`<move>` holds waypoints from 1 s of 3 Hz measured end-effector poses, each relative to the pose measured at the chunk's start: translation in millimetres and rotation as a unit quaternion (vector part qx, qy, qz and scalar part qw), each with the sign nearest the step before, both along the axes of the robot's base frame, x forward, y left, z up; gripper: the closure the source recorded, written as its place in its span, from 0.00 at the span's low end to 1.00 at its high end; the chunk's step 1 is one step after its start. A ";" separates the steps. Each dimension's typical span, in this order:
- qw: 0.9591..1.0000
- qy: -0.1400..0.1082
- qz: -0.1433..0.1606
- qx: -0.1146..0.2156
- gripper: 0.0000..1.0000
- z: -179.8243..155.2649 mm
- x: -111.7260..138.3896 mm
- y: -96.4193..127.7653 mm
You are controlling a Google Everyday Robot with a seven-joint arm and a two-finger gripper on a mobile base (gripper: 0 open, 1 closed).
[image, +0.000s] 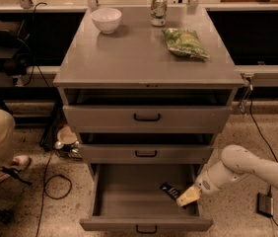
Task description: Place rxbar chocolate into bottom drawer
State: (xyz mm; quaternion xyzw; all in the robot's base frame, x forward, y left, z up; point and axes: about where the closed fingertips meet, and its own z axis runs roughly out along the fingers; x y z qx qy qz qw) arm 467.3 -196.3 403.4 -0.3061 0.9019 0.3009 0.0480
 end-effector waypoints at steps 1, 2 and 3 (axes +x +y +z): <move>0.999 0.012 -0.029 0.033 1.00 -61.0 20.9 19.1; 0.996 0.019 -0.061 0.057 1.00 -111.5 35.7 35.6; 0.994 0.022 -0.083 0.072 1.00 -148.8 45.0 50.8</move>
Offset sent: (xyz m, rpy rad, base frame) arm 0.0574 0.0513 -0.1733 0.1665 0.0470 -0.2109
